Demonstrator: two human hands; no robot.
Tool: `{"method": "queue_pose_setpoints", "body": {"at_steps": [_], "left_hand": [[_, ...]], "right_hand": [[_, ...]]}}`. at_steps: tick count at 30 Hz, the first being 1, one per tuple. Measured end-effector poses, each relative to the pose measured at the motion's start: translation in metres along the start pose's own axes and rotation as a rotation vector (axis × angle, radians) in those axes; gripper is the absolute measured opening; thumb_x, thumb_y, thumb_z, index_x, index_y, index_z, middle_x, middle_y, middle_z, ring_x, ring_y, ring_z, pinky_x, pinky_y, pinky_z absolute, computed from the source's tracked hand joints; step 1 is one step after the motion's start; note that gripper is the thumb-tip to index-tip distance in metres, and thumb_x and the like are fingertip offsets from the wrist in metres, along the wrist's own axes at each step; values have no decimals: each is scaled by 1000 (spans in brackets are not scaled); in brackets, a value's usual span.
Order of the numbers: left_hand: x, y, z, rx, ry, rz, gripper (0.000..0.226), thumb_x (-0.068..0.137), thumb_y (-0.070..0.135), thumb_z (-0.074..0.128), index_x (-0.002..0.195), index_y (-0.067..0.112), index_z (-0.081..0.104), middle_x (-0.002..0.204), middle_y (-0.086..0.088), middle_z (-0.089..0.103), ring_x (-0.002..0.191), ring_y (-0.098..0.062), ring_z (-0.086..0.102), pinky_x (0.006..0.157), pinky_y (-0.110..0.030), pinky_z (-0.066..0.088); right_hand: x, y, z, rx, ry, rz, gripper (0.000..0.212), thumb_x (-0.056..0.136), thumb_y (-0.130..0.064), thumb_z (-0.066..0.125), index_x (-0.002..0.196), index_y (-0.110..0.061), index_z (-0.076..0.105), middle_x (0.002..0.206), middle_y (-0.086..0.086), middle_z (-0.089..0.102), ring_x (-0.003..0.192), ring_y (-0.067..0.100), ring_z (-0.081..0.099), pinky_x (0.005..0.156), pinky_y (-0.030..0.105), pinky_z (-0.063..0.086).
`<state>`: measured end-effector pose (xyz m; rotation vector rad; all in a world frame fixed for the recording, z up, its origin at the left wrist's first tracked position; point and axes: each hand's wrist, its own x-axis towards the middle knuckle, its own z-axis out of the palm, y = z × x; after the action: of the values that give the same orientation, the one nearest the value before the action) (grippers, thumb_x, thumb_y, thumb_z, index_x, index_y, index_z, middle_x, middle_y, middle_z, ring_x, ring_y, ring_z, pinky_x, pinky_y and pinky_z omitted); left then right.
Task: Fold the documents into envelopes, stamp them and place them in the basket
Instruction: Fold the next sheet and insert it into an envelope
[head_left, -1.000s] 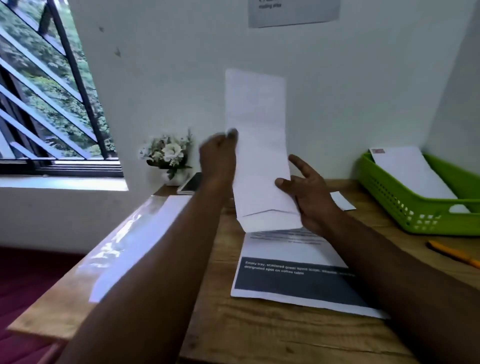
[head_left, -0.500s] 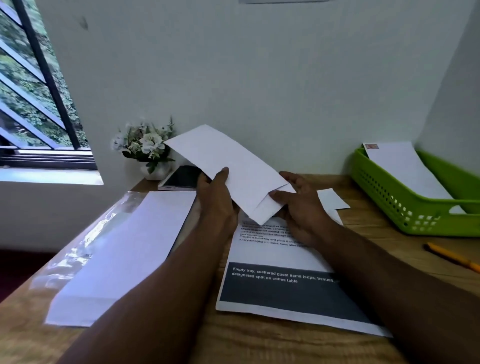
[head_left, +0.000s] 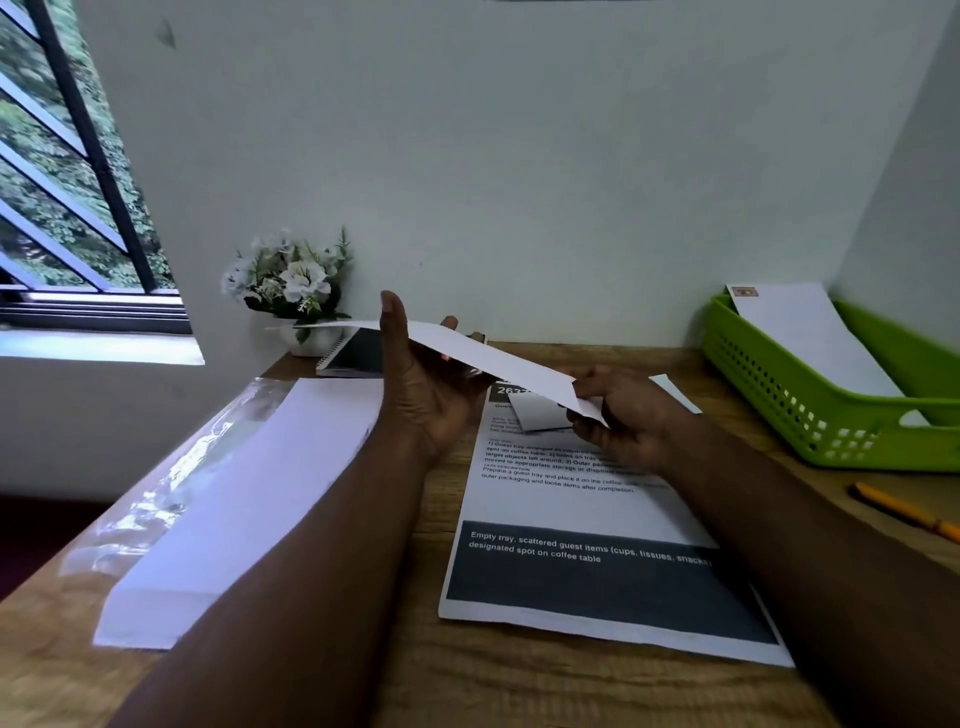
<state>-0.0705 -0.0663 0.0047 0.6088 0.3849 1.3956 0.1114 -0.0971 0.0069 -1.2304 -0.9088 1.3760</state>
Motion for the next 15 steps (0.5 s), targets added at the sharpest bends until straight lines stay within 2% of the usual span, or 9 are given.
{"method": "queue_pose_setpoints", "body": {"at_steps": [2,3,4,6,8,11,13,15], "left_hand": [[0,-3,3,-36,55,25,65,73,72,55,86,9,55,77,-10,57,88,-30,49,97,-52,41],[0,-4,3,-61,74,29,61,78,70,49,85,10,56,82,-10,55,90,-30,48,100,-54,38],[0,-5,3,-78,84,31,59,79,70,49,83,11,59,85,-10,53,89,-29,48,104,-54,36],[1,-4,1,-101,97,35,60,77,71,52,62,15,66,83,-8,52,82,-28,49,102,-48,37],[4,-3,-4,-108,93,49,62,75,73,54,50,17,62,76,-7,52,78,-29,52,95,-48,40],[5,-1,-10,-104,60,91,58,74,75,52,70,18,61,74,-7,62,77,-31,63,82,-53,51],[5,1,-10,-119,60,106,59,75,75,49,74,18,61,73,-7,65,67,-30,69,78,-53,53],[7,2,-11,-138,45,108,62,76,76,48,79,17,63,82,-9,66,69,-31,70,80,-56,52]], "right_hand": [[-2,4,3,-134,64,-117,14,92,-8,53,81,-15,59,71,5,61,58,17,55,48,23,46],[-1,7,2,-285,127,-238,6,88,-13,57,83,-16,58,74,6,61,60,17,55,49,23,45],[0,10,2,-465,198,-398,7,81,-19,60,87,-16,59,78,6,61,63,16,55,51,24,44],[1,15,1,-783,307,-712,33,64,-31,60,94,-18,56,80,3,57,68,16,51,56,29,40],[-1,12,3,-900,347,-951,35,64,-41,57,86,-16,51,75,-1,52,69,18,47,58,32,36],[-8,10,10,-817,210,-1145,23,81,-39,54,74,-18,54,68,-6,53,65,12,48,59,29,38],[-13,14,13,-764,68,-1176,33,91,-39,50,75,-14,64,70,-6,61,67,9,55,62,30,42],[-16,17,14,-723,-65,-1154,46,96,-44,43,83,-9,69,77,1,68,74,16,62,65,33,46]]}}
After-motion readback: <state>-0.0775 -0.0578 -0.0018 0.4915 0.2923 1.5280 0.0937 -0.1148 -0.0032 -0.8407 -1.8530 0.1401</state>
